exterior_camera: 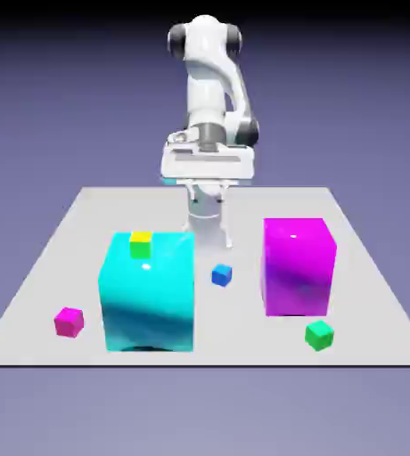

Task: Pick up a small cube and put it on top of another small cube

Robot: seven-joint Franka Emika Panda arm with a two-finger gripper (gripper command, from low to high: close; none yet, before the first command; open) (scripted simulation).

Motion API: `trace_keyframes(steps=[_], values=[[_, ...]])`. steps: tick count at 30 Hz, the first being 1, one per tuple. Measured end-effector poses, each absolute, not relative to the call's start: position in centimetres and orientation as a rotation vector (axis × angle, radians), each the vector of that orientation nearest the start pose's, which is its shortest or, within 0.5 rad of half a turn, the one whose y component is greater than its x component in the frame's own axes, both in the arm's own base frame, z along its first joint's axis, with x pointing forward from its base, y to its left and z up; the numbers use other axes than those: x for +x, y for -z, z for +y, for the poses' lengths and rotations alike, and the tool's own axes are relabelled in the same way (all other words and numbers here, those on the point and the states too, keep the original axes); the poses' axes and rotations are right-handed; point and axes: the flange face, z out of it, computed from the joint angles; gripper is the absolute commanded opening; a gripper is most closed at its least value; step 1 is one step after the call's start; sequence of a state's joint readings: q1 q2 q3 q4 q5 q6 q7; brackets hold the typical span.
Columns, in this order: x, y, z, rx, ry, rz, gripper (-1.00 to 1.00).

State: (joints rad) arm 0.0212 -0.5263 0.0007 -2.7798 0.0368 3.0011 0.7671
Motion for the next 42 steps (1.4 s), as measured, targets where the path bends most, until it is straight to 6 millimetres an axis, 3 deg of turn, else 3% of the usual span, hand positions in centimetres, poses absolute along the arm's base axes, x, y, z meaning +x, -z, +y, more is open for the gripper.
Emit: trace_keyframes(steps=[9, 19, 30, 32, 35, 36, 38, 41, 42], values=[[46.7, -37.9, 3.3, -2.351, 0.333, 1.488, 0.00], [51.4, -27.4, 9.4, -2.088, -0.384, 1.911, 0.00], [52.5, -14.8, 18.5, -1.657, -1.175, 2.231, 0.00], [52.5, -14.6, 18.7, -1.647, -1.192, 2.236, 0.00], [50.9, -9.5, 21.7, -1.646, -1.192, 2.236, 0.00], [50.8, -9.2, 21.9, -1.646, -1.192, 2.236, -1.00], [50.8, -9.2, 21.9, -1.645, -1.192, 2.236, -1.00], [52.4, -14.2, 18.9, -1.644, -1.192, 2.235, -1.00], [53.9, -16.7, 18.0, -1.658, -1.152, 2.183, -1.00]])
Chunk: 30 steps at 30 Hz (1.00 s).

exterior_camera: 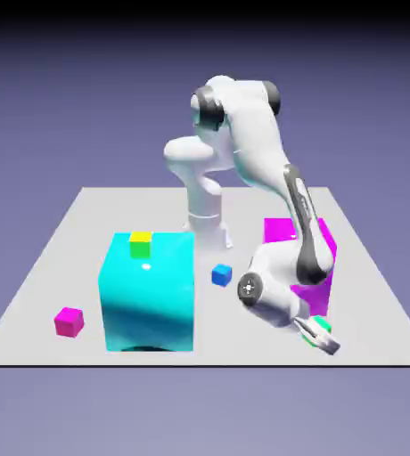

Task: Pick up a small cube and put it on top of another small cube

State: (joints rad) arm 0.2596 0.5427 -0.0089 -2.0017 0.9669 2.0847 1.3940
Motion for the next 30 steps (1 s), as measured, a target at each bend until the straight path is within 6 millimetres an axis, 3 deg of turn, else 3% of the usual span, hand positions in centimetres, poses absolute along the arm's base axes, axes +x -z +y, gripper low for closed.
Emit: trace_keyframes(steps=[4, 8, 12, 13, 16, 18, 19, 21, 23, 26, 27, 30], values=[[56.7, -24.7, 6.3, -1.566, -1.089, 2.184, -1.00], [55.1, -31.4, -5.6, -1.448, -1.053, 2.234, -1.00], [49.9, -37.3, -16.9, -1.296, -1.032, 2.304, -1.00], [47.8, -38.7, -20.1, -1.236, -1.024, 2.327, -1.00], [41.3, -42.7, -26.8, -1.104, -1.017, 2.373, -1.00], [37.6, -41.3, -30.7, -0.932, -1.036, 2.444, -1.00], [37.0, -41.3, -31.4, -0.907, -1.029, 2.448, -1.00], [38.5, -41.3, -29.6, -0.970, -1.046, 2.437, -1.00], [41.6, -41.3, -25.0, -1.121, -1.083, 2.406, -1.00], [43.4, -37.5, -18.6, -1.242, -1.111, 2.373, -1.00], [43.5, -36.3, -17.0, -1.264, -1.116, 2.369, -1.00], [44.5, -35.9, -13.7, -1.358, -1.136, 2.341, -1.00]])
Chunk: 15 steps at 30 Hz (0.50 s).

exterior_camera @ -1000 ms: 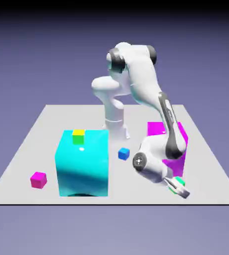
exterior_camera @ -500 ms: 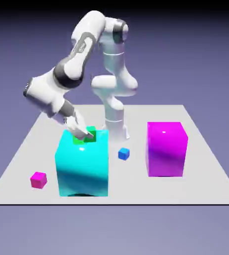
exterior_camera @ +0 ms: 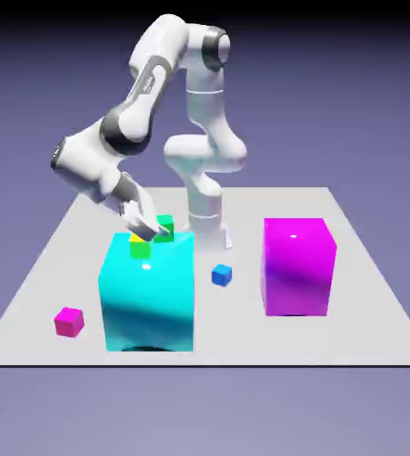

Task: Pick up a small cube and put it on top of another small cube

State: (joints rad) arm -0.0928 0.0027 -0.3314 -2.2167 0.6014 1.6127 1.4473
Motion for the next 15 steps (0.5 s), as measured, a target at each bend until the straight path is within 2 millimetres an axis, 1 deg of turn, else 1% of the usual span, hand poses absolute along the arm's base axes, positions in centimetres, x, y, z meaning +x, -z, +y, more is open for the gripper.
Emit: trace_keyframes(steps=[3, 5, 7, 9, 11, 13, 15], values=[[45.0, -35.9, -11.7, -1.414, -1.148, 2.323, -1.00], [45.1, -35.9, -11.2, -1.428, -1.150, 2.318, -1.00], [45.1, -35.9, -11.4, -1.424, -1.150, 2.319, -1.00], [44.9, -35.9, -12.1, -1.403, -1.145, 2.326, -1.00], [44.5, -35.9, -13.4, -1.364, -1.137, 2.339, -1.00], [43.9, -35.9, -15.3, -1.309, -1.126, 2.356, -1.00], [43.0, -35.9, -17.6, -1.238, -1.110, 2.376, -1.00]])
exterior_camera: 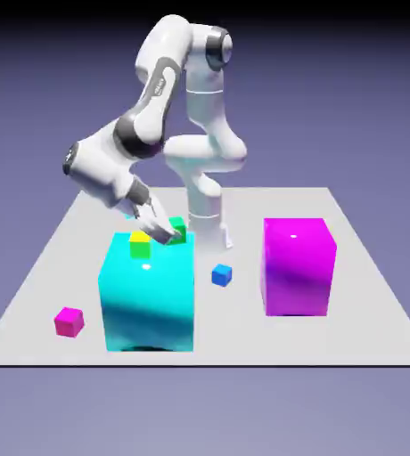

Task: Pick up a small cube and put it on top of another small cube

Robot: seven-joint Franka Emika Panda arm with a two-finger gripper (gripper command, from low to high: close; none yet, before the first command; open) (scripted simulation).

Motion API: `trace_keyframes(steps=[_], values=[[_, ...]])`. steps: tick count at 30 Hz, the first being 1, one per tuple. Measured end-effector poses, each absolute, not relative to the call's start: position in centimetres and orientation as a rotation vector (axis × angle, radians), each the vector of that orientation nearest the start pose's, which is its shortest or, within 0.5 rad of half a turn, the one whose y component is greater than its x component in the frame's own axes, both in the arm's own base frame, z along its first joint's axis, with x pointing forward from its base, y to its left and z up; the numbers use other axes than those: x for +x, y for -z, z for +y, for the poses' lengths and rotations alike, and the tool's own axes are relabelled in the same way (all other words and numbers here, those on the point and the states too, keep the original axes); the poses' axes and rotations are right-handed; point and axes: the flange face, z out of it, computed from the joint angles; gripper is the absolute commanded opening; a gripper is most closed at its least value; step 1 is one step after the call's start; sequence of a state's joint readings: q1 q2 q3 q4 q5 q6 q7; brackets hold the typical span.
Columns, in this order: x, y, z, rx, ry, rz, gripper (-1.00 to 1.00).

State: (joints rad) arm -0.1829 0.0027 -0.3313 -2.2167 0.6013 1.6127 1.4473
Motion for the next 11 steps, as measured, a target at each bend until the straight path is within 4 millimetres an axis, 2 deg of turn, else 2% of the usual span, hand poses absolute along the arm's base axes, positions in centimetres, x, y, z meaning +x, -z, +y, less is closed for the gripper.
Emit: trace_keyframes(steps=[2, 3, 5, 8, 9, 11], values=[[41.9, -35.9, -20.3, -1.156, -1.091, 2.398, -1.00], [41.2, -35.9, -21.7, -1.112, -1.081, 2.408, 1.00], [39.6, -35.9, -24.4, -1.024, -1.060, 2.428, 1.00], [38.8, -39.7, -28.3, -0.978, -1.048, 2.435, 1.00], [38.9, -40.9, -28.9, -0.986, -1.050, 2.435, 1.00], [39.7, -41.3, -27.9, -1.029, -1.061, 2.427, 1.00]])
